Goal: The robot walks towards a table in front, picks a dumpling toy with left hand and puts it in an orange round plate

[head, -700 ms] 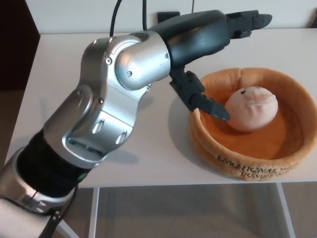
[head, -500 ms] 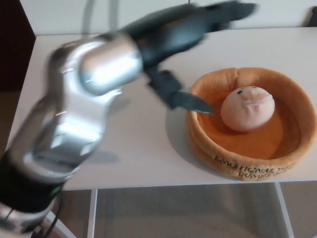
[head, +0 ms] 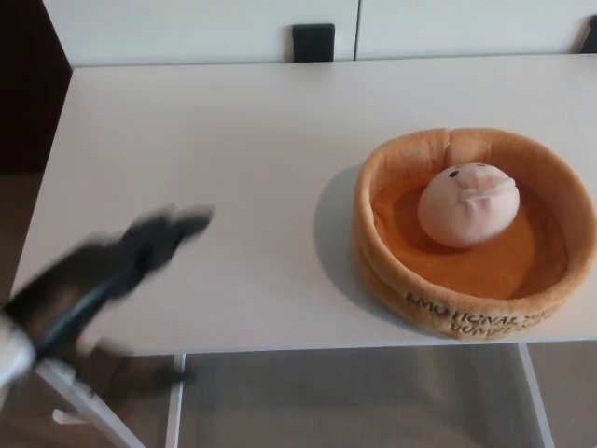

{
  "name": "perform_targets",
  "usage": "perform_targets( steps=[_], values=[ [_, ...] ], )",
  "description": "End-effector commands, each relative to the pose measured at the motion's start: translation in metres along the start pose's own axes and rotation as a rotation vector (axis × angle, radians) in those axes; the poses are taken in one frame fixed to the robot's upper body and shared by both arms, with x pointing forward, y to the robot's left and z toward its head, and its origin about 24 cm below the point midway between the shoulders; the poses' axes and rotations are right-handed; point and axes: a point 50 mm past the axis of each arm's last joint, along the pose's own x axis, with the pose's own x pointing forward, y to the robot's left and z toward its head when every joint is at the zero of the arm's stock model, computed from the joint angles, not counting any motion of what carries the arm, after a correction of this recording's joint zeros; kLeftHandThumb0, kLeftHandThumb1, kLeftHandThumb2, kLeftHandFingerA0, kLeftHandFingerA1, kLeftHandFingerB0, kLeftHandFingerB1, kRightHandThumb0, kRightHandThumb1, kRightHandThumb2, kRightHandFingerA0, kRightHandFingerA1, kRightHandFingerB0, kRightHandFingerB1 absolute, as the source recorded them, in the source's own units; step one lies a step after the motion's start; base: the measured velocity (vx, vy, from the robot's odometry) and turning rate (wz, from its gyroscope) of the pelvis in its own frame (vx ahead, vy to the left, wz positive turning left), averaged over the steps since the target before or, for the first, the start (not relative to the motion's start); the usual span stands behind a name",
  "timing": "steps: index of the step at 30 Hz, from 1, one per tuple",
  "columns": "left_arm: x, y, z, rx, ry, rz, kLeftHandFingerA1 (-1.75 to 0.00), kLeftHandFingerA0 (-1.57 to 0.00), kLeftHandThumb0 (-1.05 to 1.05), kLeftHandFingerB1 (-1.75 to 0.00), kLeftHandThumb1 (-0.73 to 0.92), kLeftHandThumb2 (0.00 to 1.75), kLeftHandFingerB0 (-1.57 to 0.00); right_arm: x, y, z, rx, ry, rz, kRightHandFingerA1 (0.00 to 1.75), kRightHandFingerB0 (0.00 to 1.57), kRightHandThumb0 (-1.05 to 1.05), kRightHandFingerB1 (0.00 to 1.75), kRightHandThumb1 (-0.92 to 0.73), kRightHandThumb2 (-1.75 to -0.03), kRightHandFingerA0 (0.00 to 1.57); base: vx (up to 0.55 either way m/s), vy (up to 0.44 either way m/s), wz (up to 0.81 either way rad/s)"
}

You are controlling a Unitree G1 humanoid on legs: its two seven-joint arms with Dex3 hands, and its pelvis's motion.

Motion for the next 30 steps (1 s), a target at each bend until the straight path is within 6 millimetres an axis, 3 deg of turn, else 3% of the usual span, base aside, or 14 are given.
perform_targets(
  steps=[1, 4, 5, 7, 10, 12, 14, 15, 20, 21, 23, 24, 26, 30],
  values=[
    [-0.177, -0.05, -0.087, 0.334, 0.361, -0.217, -0.24, -0.05, -0.34, -0.3, 0.42, 0.62, -0.12, -0.007, 0.009, -0.033, 0.028, 0.087, 0.022, 0.73, 0.45, -0.4, 0.43, -0.54, -0.56, 0.69, 0.0, 0.0, 0.0],
    [-0.183, -0.054, -0.107, 0.415, 0.515, -0.243, -0.34, -0.08, -0.35, -0.3, 0.47, 0.56, -0.22, -0.007, 0.009, -0.033, 0.024, 0.097, 0.013, 0.71, 0.46, -0.42, 0.42, -0.54, -0.56, 0.74, 0.0, 0.0, 0.0],
    [-0.186, -0.056, -0.12, 0.443, 0.586, -0.274, -0.41, -0.15, -0.29, -0.34, 0.48, 0.55, -0.3, -0.007, 0.008, -0.033, 0.025, 0.097, 0.012, 0.78, 0.4, -0.46, 0.54, -0.42, -0.8, 0.74, 0.0, 0.0, 0.0],
    [-0.189, -0.057, -0.13, 0.469, 0.655, -0.294, -0.46, -0.18, -0.26, -0.36, 0.46, 0.58, -0.3, -0.007, 0.008, -0.032, 0.025, 0.097, 0.011, 0.72, 0.47, -0.4, 0.41, -0.56, -0.56, 0.74, 0.0, 0.0, 0.0],
    [-0.193, -0.057, -0.149, 0.507, 0.764, -0.288, -1.06, -0.7, -0.13, -0.42, 0.53, 0.55, -0.42, -0.006, 0.008, -0.031, 0.018, 0.09, 0.011, 0.68, 0.48, -0.42, 0.43, -0.58, -0.57, 0.73, 0.0, 0.0, 0.0],
    [-0.194, -0.056, -0.16, 0.534, 0.861, -0.33, -1.09, -0.75, -0.21, -0.44, 0.58, 0.57, -0.43, -0.007, 0.008, -0.032, 0.037, 0.09, 0.014, 0.7, 0.46, -0.42, 0.43, -0.55, -0.57, 0.69, 0.0, 0.0, 0.0],
    [-0.195, -0.055, -0.166, 0.548, 0.91, -0.368, -1.03, -0.74, -0.2, -0.45, 0.57, 0.57, -0.47, -0.007, 0.01, -0.034, 0.074, 0.096, 0.018, 0.76, 0.47, -0.38, 0.44, -0.54, -0.56, 0.73, 0.0, 0.0, 0.0],
    [-0.195, -0.055, -0.173, 0.541, 0.927, -0.393, -0.74, -0.77, -0.21, -0.46, 0.57, 0.56, -0.53, -0.008, 0.009, -0.035, 0.072, 0.097, 0.017, 0.76, 0.48, -0.39, 0.43, -0.55, -0.56, 0.75, 0.0, 0.0, 0.0],
    [-0.184, -0.053, -0.208, 0.522, 1.006, -0.45, -0.68, -0.81, -0.3, -0.41, 0.54, 0.56, -0.45, -0.008, 0.007, -0.036, 0.055, 0.095, 0.013, 0.69, 0.48, -0.4, 0.43, -0.54, -0.56, 0.72, 0.0, 0.0, 0.0],
    [-0.174, -0.05, -0.227, 0.462, 1.065, -0.435, -0.69, -0.57, -0.4, -0.43, 0.41, 0.72, -0.19, -0.009, 0.007, -0.038, 0.049, 0.102, 0.011, 0.73, 0.46, -0.4, 0.42, -0.54, -0.56, 0.73, 0.0, 0.0, 0.0],
    [-0.165, -0.047, -0.242, 0.39, 1.094, -0.39, -0.78, -0.59, -0.32, -0.31, 0.53, 0.56, -0.2, -0.009, 0.008, -0.04, 0.075, 0.111, 0.008, 0.73, 0.46, -0.38, 0.43, -0.54, -0.56, 0.72, 0.0, 0.0, 0.0],
    [-0.16, -0.046, -0.249, 0.359, 1.108, -0.353, -0.8, -0.63, -0.26, -0.47, 0.37, 0.87, -0.04, -0.01, 0.009, -0.042, 0.076, 0.115, 0.008, 0.7, 0.47, -0.38, 0.43, -0.54, -0.55, 0.72, 0.0, 0.0, 0.0],
    [-0.153, -0.046, -0.26, 0.254, 1.136, -0.273, -0.8, -0.63, -0.32, -0.3, 0.51, 0.55, -0.17, -0.01, 0.009, -0.043, 0.073, 0.117, 0.012, 0.69, 0.46, -0.39, 0.43, -0.54, -0.55, 0.72, 0.0, 0.0, 0.0],
    [-0.145, -0.055, -0.27, 0.143, 1.186, -0.247, -0.53, -0.3, -0.52, -0.42, 0.4, 0.72, -0.17, -0.012, 0.011, -0.05, 0.063, 0.127, 0.018, 0.72, 0.45, -0.39, 0.42, -0.56, -0.56, 0.71, 0.0, 0.0, 0.0]
  ],
)
